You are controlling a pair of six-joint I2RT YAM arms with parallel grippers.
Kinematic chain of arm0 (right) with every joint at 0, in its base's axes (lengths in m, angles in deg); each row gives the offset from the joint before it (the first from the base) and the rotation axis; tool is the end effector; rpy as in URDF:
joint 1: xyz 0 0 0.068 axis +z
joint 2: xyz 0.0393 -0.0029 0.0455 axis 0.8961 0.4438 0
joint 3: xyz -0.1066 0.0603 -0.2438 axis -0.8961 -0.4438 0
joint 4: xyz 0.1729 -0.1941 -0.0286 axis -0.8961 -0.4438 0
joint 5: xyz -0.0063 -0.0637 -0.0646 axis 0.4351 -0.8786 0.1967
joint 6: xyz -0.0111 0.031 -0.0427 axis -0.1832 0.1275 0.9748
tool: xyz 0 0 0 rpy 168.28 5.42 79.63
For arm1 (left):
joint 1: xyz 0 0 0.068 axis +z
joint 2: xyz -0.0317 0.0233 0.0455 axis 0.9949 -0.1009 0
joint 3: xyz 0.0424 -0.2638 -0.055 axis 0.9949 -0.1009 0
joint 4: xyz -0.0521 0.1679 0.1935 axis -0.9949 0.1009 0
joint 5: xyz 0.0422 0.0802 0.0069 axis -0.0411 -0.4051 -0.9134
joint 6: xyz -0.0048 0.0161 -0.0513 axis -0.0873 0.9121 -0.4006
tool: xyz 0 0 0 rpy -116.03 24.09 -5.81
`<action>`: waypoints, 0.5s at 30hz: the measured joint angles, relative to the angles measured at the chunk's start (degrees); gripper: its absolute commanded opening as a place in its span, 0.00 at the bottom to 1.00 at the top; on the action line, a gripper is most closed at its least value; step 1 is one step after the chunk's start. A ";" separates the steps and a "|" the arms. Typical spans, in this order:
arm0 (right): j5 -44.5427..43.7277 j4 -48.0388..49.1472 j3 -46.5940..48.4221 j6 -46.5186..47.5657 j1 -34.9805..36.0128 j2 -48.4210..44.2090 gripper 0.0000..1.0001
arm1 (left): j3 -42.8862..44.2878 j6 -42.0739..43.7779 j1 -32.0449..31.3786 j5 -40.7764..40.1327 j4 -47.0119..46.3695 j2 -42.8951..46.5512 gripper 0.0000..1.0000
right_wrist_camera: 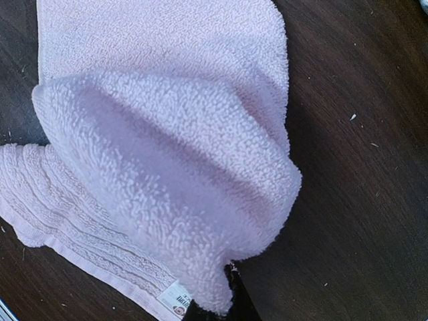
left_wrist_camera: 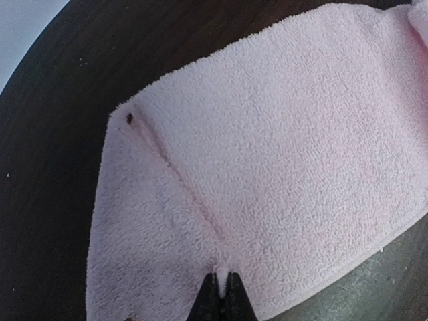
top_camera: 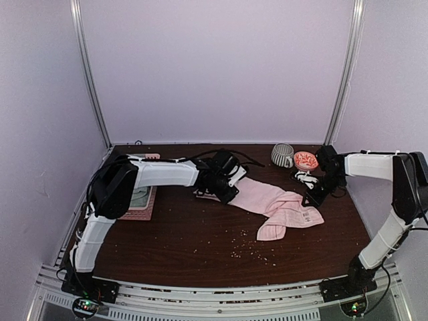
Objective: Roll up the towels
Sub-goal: Adjust the towel at the center of the board.
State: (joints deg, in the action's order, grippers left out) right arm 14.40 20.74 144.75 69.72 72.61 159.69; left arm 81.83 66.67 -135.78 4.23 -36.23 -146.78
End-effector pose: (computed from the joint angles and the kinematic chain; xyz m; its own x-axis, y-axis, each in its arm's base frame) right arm 0.2914 0.0586 0.1825 -0.6572 -0.6190 -0.4301 -0.7215 0.6816 0.1215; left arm 0.3236 -0.4018 0.1492 -0.5131 0.6067 -0.6072 0.7266 0.6836 0.0691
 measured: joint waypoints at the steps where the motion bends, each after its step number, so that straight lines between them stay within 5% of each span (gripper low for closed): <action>1: -0.02 0.00 0.00 -0.02 0.00 0.00 0.01 | -0.68 -0.22 0.22 0.17 0.04 1.09 0.00; 15: 6.40 -6.34 5.97 4.04 -14.25 -3.65 0.00 | -16.83 -3.63 8.52 3.19 3.02 36.89 0.00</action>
State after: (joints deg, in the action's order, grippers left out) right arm 20.81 14.40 150.72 73.76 58.36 156.04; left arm 65.00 63.04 -127.26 7.43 -33.22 -109.89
